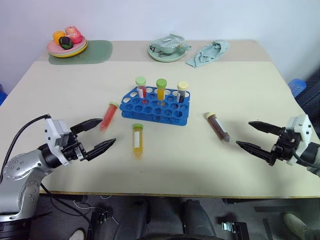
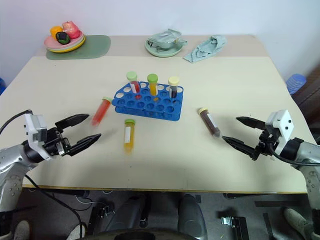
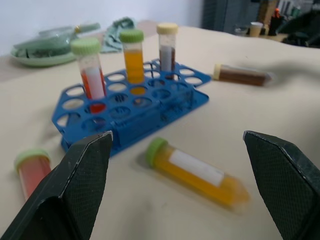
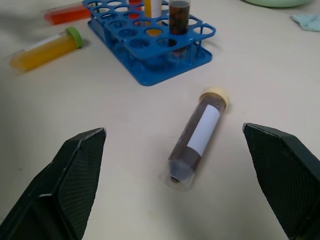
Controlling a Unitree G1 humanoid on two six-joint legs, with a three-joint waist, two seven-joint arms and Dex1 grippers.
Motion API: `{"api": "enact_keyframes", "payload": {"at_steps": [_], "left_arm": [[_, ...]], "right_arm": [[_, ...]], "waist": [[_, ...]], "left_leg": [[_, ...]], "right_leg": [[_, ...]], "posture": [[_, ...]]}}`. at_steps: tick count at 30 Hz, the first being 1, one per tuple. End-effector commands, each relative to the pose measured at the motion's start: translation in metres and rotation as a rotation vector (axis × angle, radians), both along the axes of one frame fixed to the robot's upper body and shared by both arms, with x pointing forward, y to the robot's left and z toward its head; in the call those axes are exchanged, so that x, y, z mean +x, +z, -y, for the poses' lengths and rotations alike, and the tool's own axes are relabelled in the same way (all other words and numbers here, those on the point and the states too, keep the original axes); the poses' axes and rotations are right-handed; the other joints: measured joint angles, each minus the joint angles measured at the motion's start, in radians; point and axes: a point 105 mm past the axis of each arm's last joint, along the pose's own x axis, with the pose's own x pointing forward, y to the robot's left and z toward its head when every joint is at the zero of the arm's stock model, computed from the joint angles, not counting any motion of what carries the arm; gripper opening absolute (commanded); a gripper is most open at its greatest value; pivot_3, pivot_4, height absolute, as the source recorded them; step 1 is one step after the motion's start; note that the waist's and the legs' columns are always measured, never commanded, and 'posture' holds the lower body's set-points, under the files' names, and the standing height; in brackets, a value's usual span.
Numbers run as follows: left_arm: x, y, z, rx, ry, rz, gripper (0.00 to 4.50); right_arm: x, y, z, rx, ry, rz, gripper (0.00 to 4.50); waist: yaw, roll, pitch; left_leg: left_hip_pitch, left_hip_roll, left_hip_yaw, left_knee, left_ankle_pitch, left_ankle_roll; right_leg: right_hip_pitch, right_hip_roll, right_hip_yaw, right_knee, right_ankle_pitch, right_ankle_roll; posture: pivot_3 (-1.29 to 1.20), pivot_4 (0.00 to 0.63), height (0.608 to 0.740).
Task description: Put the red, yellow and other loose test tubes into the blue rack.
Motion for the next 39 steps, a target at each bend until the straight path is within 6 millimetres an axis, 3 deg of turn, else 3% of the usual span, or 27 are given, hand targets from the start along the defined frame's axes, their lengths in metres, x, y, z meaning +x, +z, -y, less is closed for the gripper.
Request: {"api": "enact_keyframes", "payload": {"at_steps": [1,12,21,28,39], "left_arm": [[-0.005,0.012,-0.002,0.028,-0.021,0.035,4.27],[-0.004,0.018,0.002,-0.013,-0.043,0.035,4.27],[-0.002,0.023,0.008,-0.038,-0.064,0.03,4.27],[0.002,0.024,0.025,-0.078,-0.114,0.026,4.27],[0.001,0.022,0.045,-0.143,-0.17,0.005,4.27]], "right_arm": [[-0.003,0.016,-0.004,-0.002,0.02,0.014,4.5],[-0.002,0.026,-0.037,0.026,0.053,0.019,4.5],[0.012,0.027,-0.043,-0.001,0.004,-0.019,4.5],[0.049,0.02,-0.038,-0.135,-0.216,-0.216,4.5],[0.088,0.007,-0.051,-0.144,-0.341,-0.657,4.5]], "waist": [[0.0,0.0,0.0],[0.001,0.0,0.0],[0.001,0.0,0.0],[-0.004,0.0,0.0],[-0.003,0.0,0.001]], "left_leg": [[0.0,0.0,0.0,0.0,0.0,0.0],[0.0,0.0,0.0,-0.001,0.0,0.0],[0.0,0.0,0.0,-0.001,0.0,0.0],[0.0,0.0,0.001,-0.001,0.0,0.0],[-0.003,0.0,0.001,-0.002,0.0,0.0]], "right_leg": [[0.0,0.0,0.0,0.0,0.0,0.0],[0.0,0.0,0.0,0.0,0.0,0.0],[0.0,0.0,0.0,0.0,0.0,0.0],[-0.001,0.0,0.0,0.0,0.0,-0.001],[-0.004,0.0,0.0,-0.001,0.001,-0.001]], "posture": [[0.0,0.15,0.74],[0.0,0.15,0.74],[0.0,0.15,0.74],[0.0,0.15,0.74],[0.0,0.15,0.74]]}}
